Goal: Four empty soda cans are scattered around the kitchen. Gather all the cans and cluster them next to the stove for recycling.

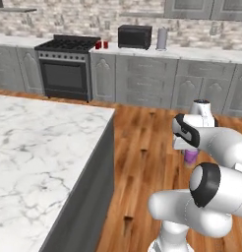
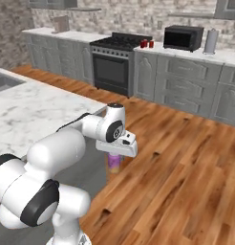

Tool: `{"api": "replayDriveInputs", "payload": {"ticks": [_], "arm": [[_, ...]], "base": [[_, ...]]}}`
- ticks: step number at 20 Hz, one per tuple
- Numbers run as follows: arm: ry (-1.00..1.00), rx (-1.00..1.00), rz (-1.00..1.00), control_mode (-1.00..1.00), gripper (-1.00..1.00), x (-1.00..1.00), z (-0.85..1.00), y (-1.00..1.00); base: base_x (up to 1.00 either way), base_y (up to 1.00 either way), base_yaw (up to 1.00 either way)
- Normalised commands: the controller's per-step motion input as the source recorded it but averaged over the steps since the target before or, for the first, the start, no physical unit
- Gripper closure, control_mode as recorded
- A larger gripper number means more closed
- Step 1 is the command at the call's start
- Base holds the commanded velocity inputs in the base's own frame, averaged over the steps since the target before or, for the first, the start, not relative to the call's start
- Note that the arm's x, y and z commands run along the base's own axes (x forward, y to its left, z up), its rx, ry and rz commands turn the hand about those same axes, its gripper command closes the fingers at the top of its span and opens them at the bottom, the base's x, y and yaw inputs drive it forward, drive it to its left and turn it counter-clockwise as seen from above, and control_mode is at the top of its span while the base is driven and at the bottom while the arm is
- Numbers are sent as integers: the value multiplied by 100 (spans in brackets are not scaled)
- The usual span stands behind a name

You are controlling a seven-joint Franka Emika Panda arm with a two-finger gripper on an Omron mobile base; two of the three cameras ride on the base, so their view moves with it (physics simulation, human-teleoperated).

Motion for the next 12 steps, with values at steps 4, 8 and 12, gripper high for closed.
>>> {"api": "replayDriveInputs", "payload": {"ticks": [4,8,12], "arm": [[0,0,0,100,100,0,0,0],[0,0,0,100,100,0,0,0],[0,0,0,100,100,0,0,0]], "base": [[58,-51,0],[59,-51,0],[59,-51,0]]}}
